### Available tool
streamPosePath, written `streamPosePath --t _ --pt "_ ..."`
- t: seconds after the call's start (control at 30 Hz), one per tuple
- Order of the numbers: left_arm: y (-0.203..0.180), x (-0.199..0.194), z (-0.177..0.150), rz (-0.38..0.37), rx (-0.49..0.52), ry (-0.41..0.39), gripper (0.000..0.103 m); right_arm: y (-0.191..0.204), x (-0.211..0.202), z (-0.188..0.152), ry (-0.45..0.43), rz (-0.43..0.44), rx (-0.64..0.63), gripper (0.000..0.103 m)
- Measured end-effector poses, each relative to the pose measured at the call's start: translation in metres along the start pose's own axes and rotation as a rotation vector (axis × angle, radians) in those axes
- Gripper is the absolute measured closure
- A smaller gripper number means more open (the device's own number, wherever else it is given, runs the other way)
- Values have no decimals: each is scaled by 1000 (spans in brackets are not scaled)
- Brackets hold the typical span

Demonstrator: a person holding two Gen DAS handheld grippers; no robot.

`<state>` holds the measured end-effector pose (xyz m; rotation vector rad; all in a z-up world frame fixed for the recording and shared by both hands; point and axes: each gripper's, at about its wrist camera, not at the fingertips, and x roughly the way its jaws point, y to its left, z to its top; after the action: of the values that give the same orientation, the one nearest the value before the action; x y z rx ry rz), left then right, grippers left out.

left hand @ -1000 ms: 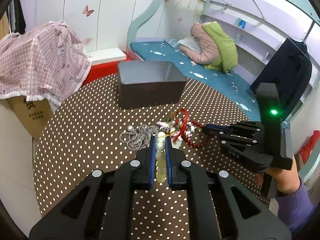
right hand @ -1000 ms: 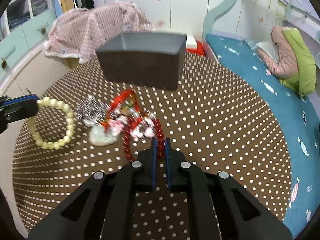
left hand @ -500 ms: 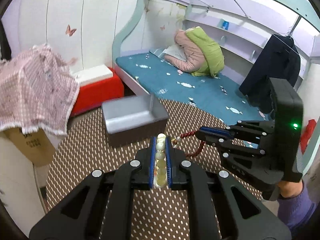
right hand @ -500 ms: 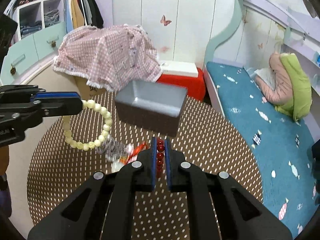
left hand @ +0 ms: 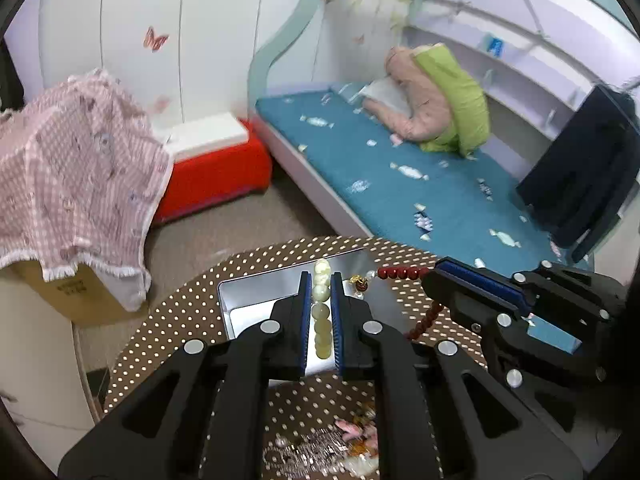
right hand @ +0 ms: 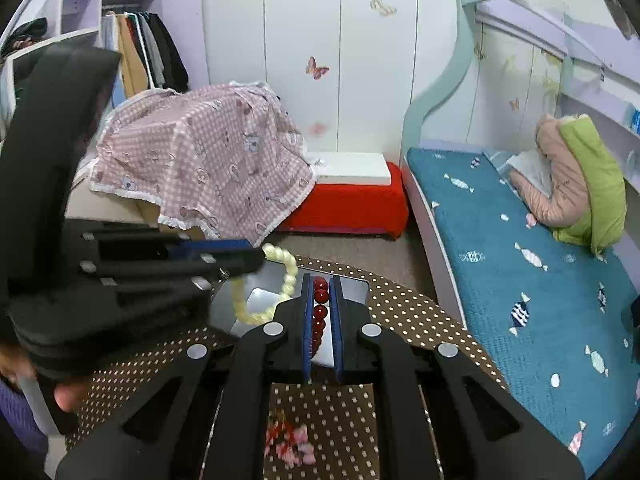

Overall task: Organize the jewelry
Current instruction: 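Lower both bracelets into the grey box and open both tools, then move both tools back to the jewelry pile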

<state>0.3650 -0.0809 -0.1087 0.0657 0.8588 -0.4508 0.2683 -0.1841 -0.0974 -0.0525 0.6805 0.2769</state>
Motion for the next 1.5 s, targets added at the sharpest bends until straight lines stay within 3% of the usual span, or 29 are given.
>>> streamPosePath --t 0.2,0.57,0.63,0.7,0.97,1.07,1.13,1.27,1.33,1.5 --pt "14 58 -18 9 -30 123 93 -5 45 -6 67 0 34 96" --pt "26 75 -33 29 -43 152 92 -2 79 -19 149 14 50 96" --pt "27 74 -35 46 -49 151 78 -2 81 -21 159 10 49 96" --pt "27 73 -35 64 -55 147 70 -3 82 -22 167 16 56 96" --pt "26 61 -36 53 -64 129 60 -9 82 -25 186 17 76 95" --pt "28 51 -37 69 -73 108 49 -8 79 -28 190 21 77 95" --pt "28 44 -39 58 -79 98 48 -8 77 -30 195 33 88 94" --pt "28 30 -43 56 -89 76 44 -4 71 -30 189 45 91 83" --pt "28 18 -46 67 -97 50 39 -2 63 -29 174 47 91 68" --pt "25 -18 -55 84 -84 -16 39 -1 22 -26 91 27 75 66"
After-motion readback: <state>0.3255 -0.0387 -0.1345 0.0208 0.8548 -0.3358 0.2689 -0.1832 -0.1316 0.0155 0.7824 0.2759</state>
